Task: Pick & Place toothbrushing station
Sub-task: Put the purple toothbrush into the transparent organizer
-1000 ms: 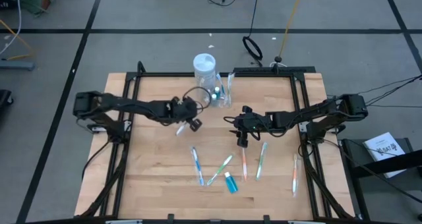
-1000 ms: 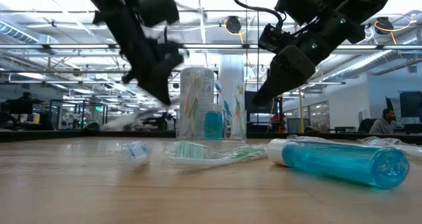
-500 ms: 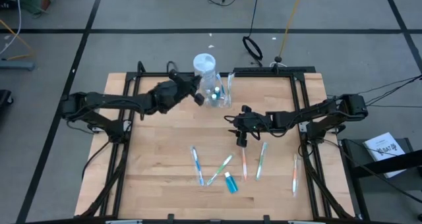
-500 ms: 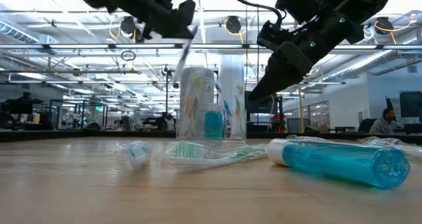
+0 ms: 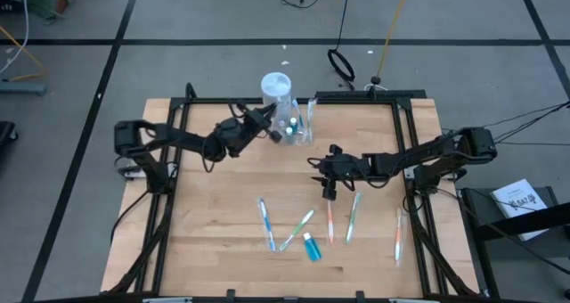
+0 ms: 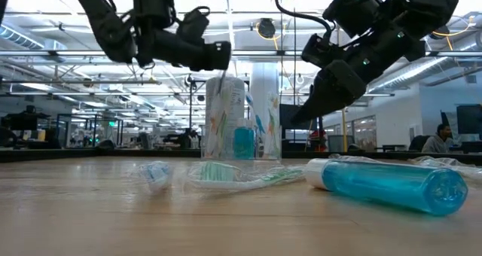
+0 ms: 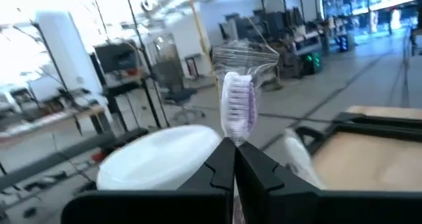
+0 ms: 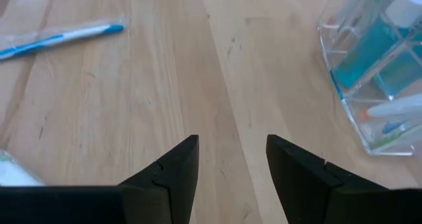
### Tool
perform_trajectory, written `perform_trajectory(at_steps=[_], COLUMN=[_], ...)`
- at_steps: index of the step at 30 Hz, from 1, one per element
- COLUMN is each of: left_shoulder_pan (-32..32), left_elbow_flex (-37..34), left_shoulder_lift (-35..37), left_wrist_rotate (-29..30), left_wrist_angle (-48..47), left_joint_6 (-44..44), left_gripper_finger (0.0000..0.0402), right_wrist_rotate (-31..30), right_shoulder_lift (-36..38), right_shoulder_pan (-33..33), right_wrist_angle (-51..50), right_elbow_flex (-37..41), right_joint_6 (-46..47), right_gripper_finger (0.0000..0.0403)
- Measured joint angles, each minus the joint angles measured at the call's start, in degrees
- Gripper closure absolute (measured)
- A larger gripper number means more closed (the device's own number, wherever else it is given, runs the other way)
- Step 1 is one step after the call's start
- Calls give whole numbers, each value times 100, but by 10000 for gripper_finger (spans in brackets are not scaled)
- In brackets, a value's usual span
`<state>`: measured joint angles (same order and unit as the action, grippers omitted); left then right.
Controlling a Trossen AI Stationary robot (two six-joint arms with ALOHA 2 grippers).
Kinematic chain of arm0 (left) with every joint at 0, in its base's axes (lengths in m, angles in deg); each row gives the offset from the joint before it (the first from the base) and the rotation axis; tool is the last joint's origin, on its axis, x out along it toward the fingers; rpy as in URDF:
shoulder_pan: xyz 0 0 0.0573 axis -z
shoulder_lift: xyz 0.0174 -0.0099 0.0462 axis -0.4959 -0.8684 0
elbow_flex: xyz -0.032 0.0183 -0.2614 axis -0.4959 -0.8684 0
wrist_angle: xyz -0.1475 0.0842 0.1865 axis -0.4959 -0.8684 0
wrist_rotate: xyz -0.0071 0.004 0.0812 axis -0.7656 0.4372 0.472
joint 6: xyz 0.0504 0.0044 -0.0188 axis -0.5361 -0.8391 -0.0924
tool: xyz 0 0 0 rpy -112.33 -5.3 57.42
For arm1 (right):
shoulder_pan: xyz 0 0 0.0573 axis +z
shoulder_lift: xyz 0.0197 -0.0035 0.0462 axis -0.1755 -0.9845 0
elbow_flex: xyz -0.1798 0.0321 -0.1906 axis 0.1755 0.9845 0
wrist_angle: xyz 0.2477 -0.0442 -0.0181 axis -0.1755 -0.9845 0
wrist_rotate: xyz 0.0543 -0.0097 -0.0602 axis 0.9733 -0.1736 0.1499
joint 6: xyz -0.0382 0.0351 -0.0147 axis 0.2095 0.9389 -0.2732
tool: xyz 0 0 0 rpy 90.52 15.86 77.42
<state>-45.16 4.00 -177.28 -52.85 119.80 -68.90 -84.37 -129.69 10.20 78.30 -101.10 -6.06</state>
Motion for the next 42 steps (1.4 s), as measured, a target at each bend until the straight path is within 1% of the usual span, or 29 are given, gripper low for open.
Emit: perform_trajectory(at_steps=[3,8,11,13,15,21,24,28,31,38,42], left_shoulder_pan=[-59,-84,-58,-20,23,126,167,231,309,505,552], left_elbow_flex=[0,0,0,1,4,4,4,7,7,7,7], left_shoulder_lift=[-328,-782,-961,-975,-973,-972,-972,-972,-972,-972,-972], left_wrist_rotate=[3,47,50,90,286,1244,1610,1731,1758,2106,2105], left_wrist_angle=[399,406,352,170,-25,-123,-171,-299,-295,-295,-299], left_joint_6=[-114,-107,-129,-134,-68,-75,-171,-335,-662,-1150,-1205], left_gripper_finger=[399,390,392,397,399,381,377,376,376,375,369], right_wrist_rotate=[1,0,0,0,0,0,0,0,1,0,0], right_shoulder_lift=[0,2,2,2,2,2,2,2,2,2,2], right_shoulder_pan=[0,-1,1,1,1,1,1,1,1,1,1], right_wrist_angle=[192,250,251,253,255,257,259,279,303,302,310], right_elbow_flex=[57,60,60,60,60,60,60,60,60,60,60], right_joint_6=[-1,-1,0,-2,-2,-2,-2,-2,-2,-2,-4], right_gripper_finger=[234,234,234,234,234,234,234,234,234,234,234])
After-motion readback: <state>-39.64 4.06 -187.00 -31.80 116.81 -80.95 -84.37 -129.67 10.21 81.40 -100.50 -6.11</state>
